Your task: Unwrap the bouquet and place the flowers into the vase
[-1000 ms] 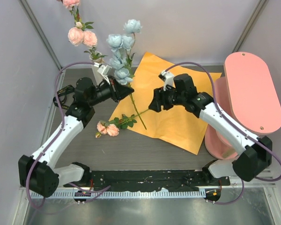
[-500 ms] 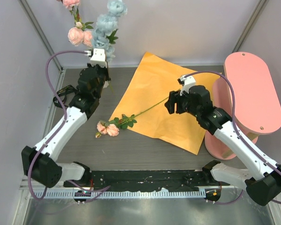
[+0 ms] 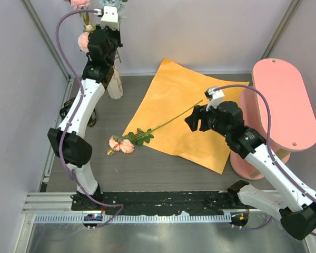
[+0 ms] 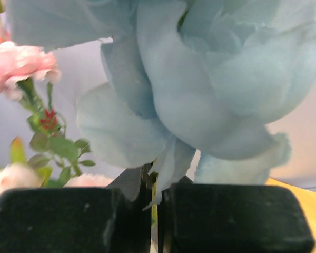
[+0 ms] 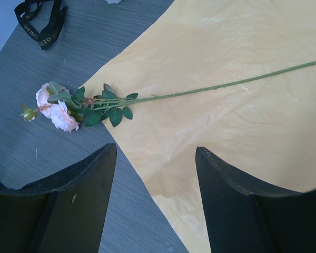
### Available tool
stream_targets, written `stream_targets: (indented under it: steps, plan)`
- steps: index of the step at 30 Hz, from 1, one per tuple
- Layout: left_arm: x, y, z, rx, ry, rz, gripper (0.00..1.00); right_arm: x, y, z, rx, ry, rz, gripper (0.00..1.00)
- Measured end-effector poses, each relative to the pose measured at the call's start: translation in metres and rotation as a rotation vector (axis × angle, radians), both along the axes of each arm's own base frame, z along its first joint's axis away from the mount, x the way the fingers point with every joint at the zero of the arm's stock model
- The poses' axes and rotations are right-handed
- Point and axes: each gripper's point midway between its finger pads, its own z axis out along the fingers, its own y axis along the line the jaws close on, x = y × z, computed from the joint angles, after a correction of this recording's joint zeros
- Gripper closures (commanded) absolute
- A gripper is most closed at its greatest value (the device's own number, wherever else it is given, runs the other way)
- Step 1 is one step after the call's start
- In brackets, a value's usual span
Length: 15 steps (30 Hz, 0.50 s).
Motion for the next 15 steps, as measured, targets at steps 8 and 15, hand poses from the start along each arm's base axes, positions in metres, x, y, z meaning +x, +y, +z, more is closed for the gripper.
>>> stream_targets:
  steps: [8,15]
  plan:
    - [0.030,-0.024,-0.007,0.044,0.048,-0.082,1.00,0.001,-0.001,0.000,-0.012,-0.010,0.004,0.33]
    - [0.041,-0.026,-0.003,0.079,0.047,-0.074,1.00,0.001,-0.001,-0.001,-0.016,-0.010,0.007,0.32]
